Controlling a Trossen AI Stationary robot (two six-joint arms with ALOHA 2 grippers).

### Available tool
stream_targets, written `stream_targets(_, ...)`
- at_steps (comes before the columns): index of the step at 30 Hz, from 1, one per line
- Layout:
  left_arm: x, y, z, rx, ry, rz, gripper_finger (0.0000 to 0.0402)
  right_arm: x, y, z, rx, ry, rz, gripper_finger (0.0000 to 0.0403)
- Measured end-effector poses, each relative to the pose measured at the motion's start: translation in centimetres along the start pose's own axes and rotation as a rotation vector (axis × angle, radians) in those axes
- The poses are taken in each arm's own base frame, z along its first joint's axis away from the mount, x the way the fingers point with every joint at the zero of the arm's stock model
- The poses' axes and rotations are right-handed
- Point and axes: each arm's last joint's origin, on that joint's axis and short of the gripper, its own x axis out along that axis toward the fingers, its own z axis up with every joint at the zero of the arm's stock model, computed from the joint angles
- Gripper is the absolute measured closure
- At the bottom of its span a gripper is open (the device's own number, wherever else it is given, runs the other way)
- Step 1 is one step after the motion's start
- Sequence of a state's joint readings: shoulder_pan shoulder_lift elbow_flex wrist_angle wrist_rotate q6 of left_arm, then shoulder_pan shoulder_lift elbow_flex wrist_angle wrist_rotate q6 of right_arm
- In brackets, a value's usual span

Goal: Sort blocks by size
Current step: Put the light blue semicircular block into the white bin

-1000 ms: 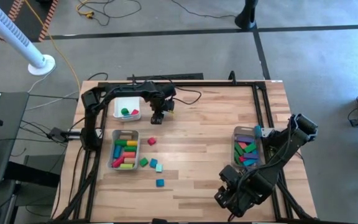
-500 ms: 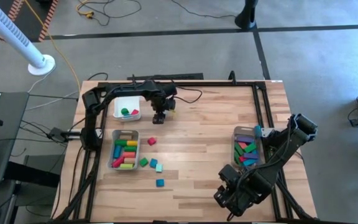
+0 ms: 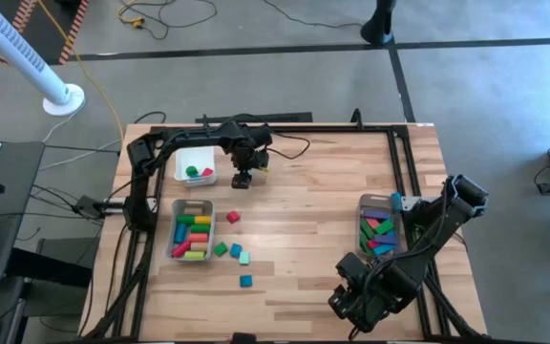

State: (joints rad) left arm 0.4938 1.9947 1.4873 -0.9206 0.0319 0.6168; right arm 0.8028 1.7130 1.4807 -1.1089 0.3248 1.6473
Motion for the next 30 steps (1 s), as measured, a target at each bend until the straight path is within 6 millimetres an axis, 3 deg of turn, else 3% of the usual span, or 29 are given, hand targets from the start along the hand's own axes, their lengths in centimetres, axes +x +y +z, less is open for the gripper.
stream_targets(8, 2.5, 0.3, 0.0, -0.041, 0.059, -0.023, 0.0152, 0.0, 0.1, -0.1, 0.003, 0.001, 0.007, 0.0148)
stream_targets(13, 3.0, -0.3, 0.4, -0.014, 0.075, -0.034, 0.0157, 0.0, 0.2, -0.3, 0.003, 0.003, 0.020, 0.0148)
stream_targets(18, 3.1, -0.8, 0.9, 0.030, 0.068, -0.026, 0.0194, 0.0, 0.2, -0.3, 0.001, 0.004, 0.018, 0.0148)
stream_targets(25, 3.1, -1.1, 1.1, 0.031, 0.063, -0.030, 0.0276, 0.0, 0.2, -0.3, 0.001, -0.009, 0.017, 0.0148)
stream_targets(30, 2.6, -1.1, 1.0, 0.003, 0.060, -0.032, 0.0278, 0.0, 0.1, -0.3, -0.003, -0.013, 0.013, 0.0148)
